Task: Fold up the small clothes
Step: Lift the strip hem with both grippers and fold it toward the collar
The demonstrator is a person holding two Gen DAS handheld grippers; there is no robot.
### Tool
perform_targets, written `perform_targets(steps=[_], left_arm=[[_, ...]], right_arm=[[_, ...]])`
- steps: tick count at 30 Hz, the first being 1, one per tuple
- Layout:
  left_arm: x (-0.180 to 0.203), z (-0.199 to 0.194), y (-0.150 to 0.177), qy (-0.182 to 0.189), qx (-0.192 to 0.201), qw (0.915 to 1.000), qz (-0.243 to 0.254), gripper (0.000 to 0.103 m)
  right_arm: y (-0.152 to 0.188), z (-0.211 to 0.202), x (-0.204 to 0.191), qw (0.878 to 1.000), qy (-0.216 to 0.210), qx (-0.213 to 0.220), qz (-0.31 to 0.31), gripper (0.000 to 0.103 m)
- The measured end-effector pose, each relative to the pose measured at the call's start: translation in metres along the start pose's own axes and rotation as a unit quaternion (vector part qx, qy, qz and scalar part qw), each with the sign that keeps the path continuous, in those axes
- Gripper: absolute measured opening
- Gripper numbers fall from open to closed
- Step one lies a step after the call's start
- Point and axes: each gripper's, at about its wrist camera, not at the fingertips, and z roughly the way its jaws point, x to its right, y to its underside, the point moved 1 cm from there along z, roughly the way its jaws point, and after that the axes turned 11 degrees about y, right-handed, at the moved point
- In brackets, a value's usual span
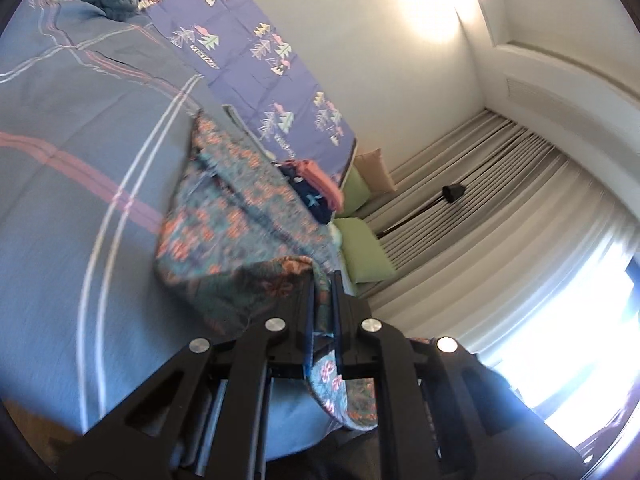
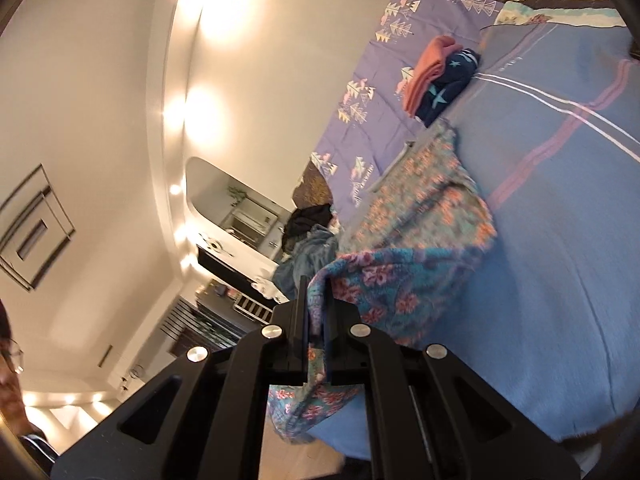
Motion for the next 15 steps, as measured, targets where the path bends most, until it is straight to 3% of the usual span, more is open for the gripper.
perform_targets(steps=[4,15], left_arm=[[-0.003,0.029,-0.039,0.015,0.008,0.9998,0.002,0.007],[-0.015,0.107,-0.136,0.006,0.019,0.999,0.041,0.007]], right_arm=[[-0.032,0.022,-0.01,1.0,-0.009,0.007,-0.006,0.005],[-0.122,0.098,-0.018,1.0,-0.01,0.02,0.0,0.005]])
